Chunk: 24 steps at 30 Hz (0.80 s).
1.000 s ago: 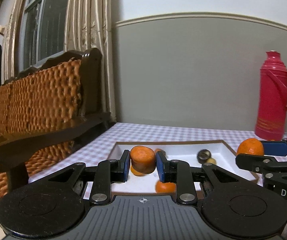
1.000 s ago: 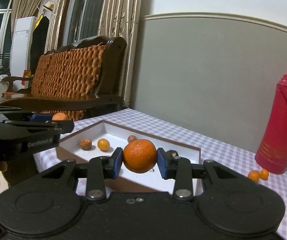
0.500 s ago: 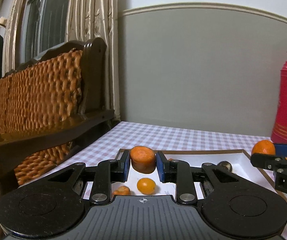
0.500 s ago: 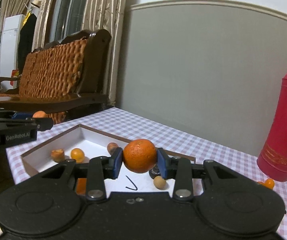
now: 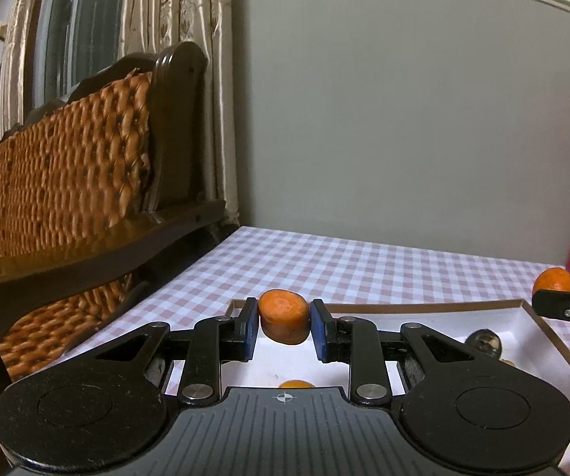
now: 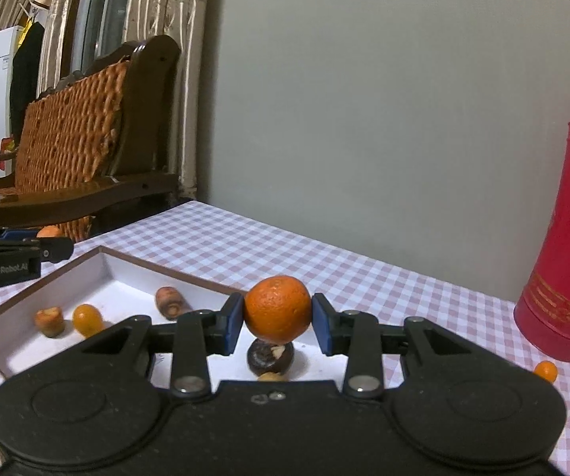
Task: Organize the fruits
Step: 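Open the left tool to drop the orange fruit while the right tool releases the mandarin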
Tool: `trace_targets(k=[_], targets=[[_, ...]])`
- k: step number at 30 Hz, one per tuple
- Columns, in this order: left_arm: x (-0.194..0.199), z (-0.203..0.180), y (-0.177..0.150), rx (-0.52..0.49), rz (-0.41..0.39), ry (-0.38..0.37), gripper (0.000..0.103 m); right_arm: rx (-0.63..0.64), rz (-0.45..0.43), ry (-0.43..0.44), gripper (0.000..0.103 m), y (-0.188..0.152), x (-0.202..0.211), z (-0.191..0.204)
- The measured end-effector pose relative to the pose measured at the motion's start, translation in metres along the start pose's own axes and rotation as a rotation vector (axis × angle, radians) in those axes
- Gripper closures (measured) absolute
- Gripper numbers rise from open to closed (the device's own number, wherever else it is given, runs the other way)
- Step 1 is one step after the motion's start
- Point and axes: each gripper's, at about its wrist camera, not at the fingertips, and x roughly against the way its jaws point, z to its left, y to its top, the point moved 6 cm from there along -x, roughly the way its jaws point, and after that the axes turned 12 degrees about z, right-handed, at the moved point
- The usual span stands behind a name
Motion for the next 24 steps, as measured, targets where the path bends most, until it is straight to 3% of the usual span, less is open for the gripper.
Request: trace_targets(k=[2,3,4,5,6,8,24], targets=[[-0.002,-0.001,0.0,-0.006,0.006,0.013,0.072,0.008,0.008,0.009,0.073,0.002,-0.003,-0.001],[0.0,0.0,-0.001,0.0,-0.014,0.048,0.036,0.029,0.017,-0.002,0.066,0.002,-0.005,0.0],[0.007,0.002,-0.001,0.021,-0.058,0.085,0.006,0.046,0.014,-0.039,0.031,0.002,-0.006,0.0],[0.016,0.004,-0.002,0.033,-0.12,0.098,0.0,0.04,-0.041,-0.082,0.01,0.002,-0.001,-0.003],[0.018,0.004,-0.002,0.025,-0.127,0.088,0.0,0.031,-0.102,-0.1,0.006,0.001,0.006,-0.003],[0.019,0.004,-0.003,0.039,-0.12,0.08,0.0,0.032,-0.073,-0.092,0.009,0.0,0.007,-0.005],[0.034,-0.003,-0.011,-0.007,-0.131,0.091,0.0,-0.015,-0.094,-0.091,0.008,0.002,0.02,-0.014]])
